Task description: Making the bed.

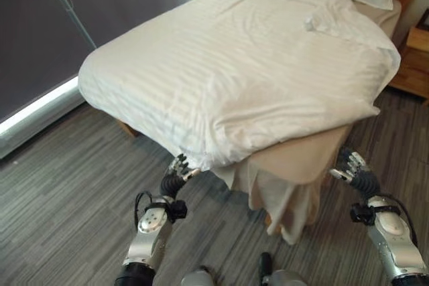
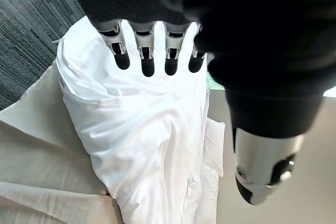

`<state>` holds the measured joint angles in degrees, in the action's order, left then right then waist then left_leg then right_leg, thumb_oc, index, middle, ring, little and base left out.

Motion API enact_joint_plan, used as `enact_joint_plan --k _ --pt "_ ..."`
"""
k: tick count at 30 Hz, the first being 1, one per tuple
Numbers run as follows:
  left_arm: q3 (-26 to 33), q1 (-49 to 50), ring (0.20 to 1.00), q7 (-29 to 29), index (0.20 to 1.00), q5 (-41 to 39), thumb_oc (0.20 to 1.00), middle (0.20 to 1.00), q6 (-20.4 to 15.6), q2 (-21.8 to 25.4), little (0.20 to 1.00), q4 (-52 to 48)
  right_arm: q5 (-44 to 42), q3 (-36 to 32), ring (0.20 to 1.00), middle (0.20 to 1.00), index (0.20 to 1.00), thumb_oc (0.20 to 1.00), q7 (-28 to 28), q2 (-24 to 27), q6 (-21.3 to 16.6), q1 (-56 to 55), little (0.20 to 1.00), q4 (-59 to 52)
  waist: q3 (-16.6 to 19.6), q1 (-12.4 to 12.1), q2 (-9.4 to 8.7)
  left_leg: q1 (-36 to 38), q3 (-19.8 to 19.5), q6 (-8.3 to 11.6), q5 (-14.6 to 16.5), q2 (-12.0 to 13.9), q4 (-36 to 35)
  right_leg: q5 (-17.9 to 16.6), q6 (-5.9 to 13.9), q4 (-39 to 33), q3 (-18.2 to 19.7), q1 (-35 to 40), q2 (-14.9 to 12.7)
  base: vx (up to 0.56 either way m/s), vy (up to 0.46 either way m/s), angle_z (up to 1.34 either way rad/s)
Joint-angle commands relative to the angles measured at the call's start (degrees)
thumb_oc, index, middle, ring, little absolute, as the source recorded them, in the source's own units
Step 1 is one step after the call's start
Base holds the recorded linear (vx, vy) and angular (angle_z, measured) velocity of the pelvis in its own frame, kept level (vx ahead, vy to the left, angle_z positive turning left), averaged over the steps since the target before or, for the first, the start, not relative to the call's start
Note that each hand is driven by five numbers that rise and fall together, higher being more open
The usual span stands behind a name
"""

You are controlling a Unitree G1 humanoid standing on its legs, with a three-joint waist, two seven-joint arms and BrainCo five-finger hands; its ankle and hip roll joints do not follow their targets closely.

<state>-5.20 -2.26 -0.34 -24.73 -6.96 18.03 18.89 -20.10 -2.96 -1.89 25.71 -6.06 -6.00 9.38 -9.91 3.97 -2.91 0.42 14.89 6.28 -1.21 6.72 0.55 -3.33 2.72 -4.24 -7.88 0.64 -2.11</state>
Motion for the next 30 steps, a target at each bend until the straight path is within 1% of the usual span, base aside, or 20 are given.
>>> enact_joint_plan --k 1,2,3,4,7,8,9,10,13,14,15,19,21,22,23,25,26,27,29,30 --pt "0.2 0.1 1.0 -0.1 1.0 -0.7 1.0 1.0 -2.9 2.0 1.0 -2.6 2.0 -1.2 1.0 1.0 1.0 1.0 0.2 0.6 -2.7 -0.9 1.0 -3.3 5.6 -0.7 0.6 2.0 -2.3 -2.18 -4.1 -2.4 -4.5 2.5 3.37 4.1 3.8 3.3 -3.6 0.18 0.16 -0.03" --pt "0.5 0.3 1.0 -0.1 1.0 -0.1 1.0 1.0 -3.0 2.4 1.0 -2.7 0.2 -1.5 1.0 1.0 1.0 1.0 0.0 -0.8 -2.8 -0.9 1.0 -2.5 6.3 -0.5 0.95 3.1 -2.0 -2.76 -3.1 -3.0 -5.5 2.2 3.83 3.7 3.6 3.3 -3.9 0.13 0.114 -0.15" --pt "0.5 0.4 1.0 -0.1 1.0 -0.1 1.0 1.0 -3.0 2.5 1.0 -2.7 0.1 -1.5 1.0 1.0 1.0 1.0 0.0 -0.9 -2.8 -0.9 1.0 -2.5 6.3 -0.5 0.93 3.2 -2.0 -2.78 -3.1 -3.1 -5.5 2.2 3.86 3.6 3.7 3.4 -4.0 0.14 0.155 -0.16" --pt "1.1 0.8 1.0 0.4 1.0 0.0 1.0 1.0 -3.2 2.8 1.0 -2.9 -3.3 -0.9 1.0 1.0 1.0 1.0 -0.7 -2.9 -3.3 -1.0 1.0 -2.0 6.7 -0.5 1.09 3.3 -1.6 -3.13 -2.4 -3.6 -5.5 1.9 4.23 3.2 3.7 3.4 -4.5 0.05 0.085 -0.09" --pt "2.1 1.3 1.0 0.7 1.0 0.1 1.0 1.0 -3.1 3.3 1.0 -3.4 -3.0 -0.2 1.0 1.0 1.0 1.0 -0.5 -3.3 -2.9 -1.1 1.0 -1.5 6.7 -0.7 1.04 3.4 -1.3 -3.35 -1.9 -3.9 -5.5 1.6 4.57 3.0 4.2 3.3 -4.8 0.06 0.089 0.0" --pt "2.5 1.7 1.0 0.6 1.0 0.0 1.0 1.0 -3.2 3.4 1.0 -3.9 -4.4 -0.2 1.0 1.0 1.0 1.0 -0.9 -3.8 -2.9 -1.4 1.0 -1.8 6.7 -0.8 0.99 3.5 -1.2 -3.46 -1.8 -3.9 -5.5 1.4 4.6 3.0 4.4 3.1 -4.8 0.04 0.075 -0.11" --pt "-0.9 -2.7 1.0 0.5 1.0 3.5 1.0 1.0 -2.8 5.2 1.0 -8.1 -6.1 -3.4 1.0 1.0 1.0 1.0 2.5 -6.4 -2.7 -3.0 1.0 -0.5 3.2 -2.2 1.52 6.3 -5.6 -4.33 -0.2 -6.1 -5.5 -5.0 8.86 5.2 4.6 -3.0 -9.1 0.11 -0.078 -0.1" --pt "0.0 -2.0 1.0 1.3 1.0 3.2 1.0 1.0 -2.9 4.4 1.0 -6.5 -7.6 -2.7 1.0 1.0 1.0 1.0 2.4 -6.8 -3.4 -3.6 1.0 -1.1 4.3 -2.7 1.06 6.4 -6.2 -3.8 0.0 -5.7 -5.5 -4.2 8.35 3.3 4.6 -1.9 -7.5 0.14 -0.144 -0.09" --pt "1.1 -0.6 1.0 0.9 1.0 1.9 1.0 1.0 -3.0 3.6 1.0 -6.4 -10.5 -3.8 1.0 1.0 1.0 1.0 1.6 -7.6 -4.2 -3.3 1.0 -1.8 5.0 -2.6 1.43 6.2 -7.1 -3.29 -0.2 -5.3 -5.5 -4.0 7.66 2.4 4.1 -0.7 -6.7 0.12 -0.162 0.12" --pt "1.8 0.4 1.0 0.3 1.0 2.4 1.0 1.0 -2.6 4.6 1.0 -6.3 -9.1 -4.1 1.0 1.0 1.0 1.0 1.0 -6.4 -3.8 -3.0 1.0 -1.6 5.5 -2.3 2.13 6.2 -8.2 -2.67 -0.4 -4.7 -5.5 -2.4 6.33 0.1 4.0 1.3 -5.5 0.08 -0.158 0.13" --pt "1.6 0.0 1.0 0.4 1.0 2.8 1.0 1.0 -2.5 4.9 1.0 -6.4 -9.0 -3.8 1.0 1.0 1.0 1.0 0.8 -6.1 -3.6 -3.0 1.0 -1.2 5.5 -2.2 2.21 6.2 -8.7 -2.46 -0.4 -4.5 -5.5 -2.2 5.93 -0.2 4.2 1.5 -5.1 0.1 -0.206 0.11" --pt "1.3 -1.6 1.0 0.3 1.0 1.1 1.0 1.0 -2.6 4.9 1.0 -7.0 -9.9 -3.4 1.0 1.0 1.0 1.0 -0.2 -5.9 -3.0 -3.5 1.0 -0.9 5.8 -2.0 2.36 6.0 -9.2 -1.86 -0.7 -3.6 -5.5 -1.6 5.63 -0.8 4.6 1.7 -4.2 0.04 -0.087 -0.01" --pt "0.4 -4.3 1.0 0.2 1.0 0.9 1.0 1.0 -2.9 5.4 1.0 -7.8 -10.2 -2.7 1.0 1.0 1.0 1.0 -0.8 -5.7 -2.8 -3.9 1.0 -0.5 6.1 -1.4 2.49 6.1 -8.7 -1.62 -0.7 -3.3 -5.5 -1.4 5.34 -0.8 4.9 1.9 -3.7 0.06 -0.079 -0.05" --pt "-0.9 -8.4 1.0 1.0 1.0 2.1 1.0 1.0 -3.1 6.6 1.0 -8.0 -10.7 -2.3 1.0 1.0 1.0 1.0 -1.4 -5.5 -2.5 -4.7 1.0 -0.8 6.2 -0.5 2.63 6.3 -8.2 -1.29 -0.8 -2.9 -5.5 -1.1 5.08 -0.8 5.0 2.0 -3.2 0.06 -0.068 -0.06" --pt "-0.9 -8.5 1.0 1.0 1.0 2.1 1.0 1.0 -3.1 6.6 1.0 -7.9 -10.7 -2.3 1.0 1.0 1.0 1.0 -1.4 -5.5 -2.5 -4.7 1.0 -0.9 6.2 -0.5 2.63 6.3 -8.2 -1.28 -0.8 -2.8 -5.5 -1.1 5.07 -0.8 5.0 2.0 -3.2 0.05 -0.063 -0.05" --pt "-2.8 -13.7 1.0 2.2 1.0 3.1 1.0 1.0 -3.2 7.3 1.0 -7.1 -10.9 -1.9 1.0 1.0 1.0 1.0 -2.0 -5.3 -2.3 -5.4 1.0 -1.1 6.2 0.6 2.86 6.3 -7.6 -0.88 -0.9 -2.5 -5.5 -0.8 4.96 -0.8 5.0 2.0 -2.9 0.04 -0.032 -0.08" --pt "-3.7 -16.2 1.0 2.7 1.0 3.4 1.0 1.0 -3.2 7.4 1.0 -6.2 -10.9 -1.8 1.0 1.0 1.0 1.0 -2.1 -5.1 -2.1 -5.7 1.0 -1.1 6.2 1.2 2.96 6.3 -7.2 -0.73 -0.8 -2.4 -5.5 -0.7 4.95 -0.8 5.1 2.0 -2.7 0.06 -0.028 -0.07" --pt "-5.3 -20.7 1.0 3.5 1.0 4.7 1.0 1.0 -2.6 8.0 1.0 -4.1 -11.1 -1.9 1.0 1.0 1.0 1.0 -2.3 -4.5 -1.6 -6.4 1.0 -1.0 6.4 2.5 3.13 6.5 -6.3 -0.48 -0.7 -2.3 -5.5 -0.5 4.99 -0.8 5.2 1.8 -2.4 0.04 -0.018 -0.06" --pt "-5.8 -22.9 1.0 4.3 1.0 5.5 1.0 1.0 -2.3 8.3 1.0 -2.7 -11.1 -1.8 1.0 1.0 1.0 1.0 -2.4 -4.3 -1.3 -6.7 1.0 -1.2 6.5 3.0 3.21 6.6 -6.0 -0.39 -0.7 -2.2 -5.5 -0.5 5.04 -0.8 5.4 1.8 -2.3 0.06 -0.014 -0.12" --pt "-7.1 -28.7 1.0 6.1 1.0 9.0 1.0 1.0 -1.9 9.8 1.0 1.0 -11.2 -1.8 1.0 1.0 1.0 1.0 -3.0 -3.6 -0.8 -7.3 1.0 -1.2 6.6 4.3 3.33 6.8 -4.9 -0.27 -0.5 -1.9 -5.5 -0.5 5.33 -0.8 5.9 1.4 -2.0 0.07 -0.01 -0.27"
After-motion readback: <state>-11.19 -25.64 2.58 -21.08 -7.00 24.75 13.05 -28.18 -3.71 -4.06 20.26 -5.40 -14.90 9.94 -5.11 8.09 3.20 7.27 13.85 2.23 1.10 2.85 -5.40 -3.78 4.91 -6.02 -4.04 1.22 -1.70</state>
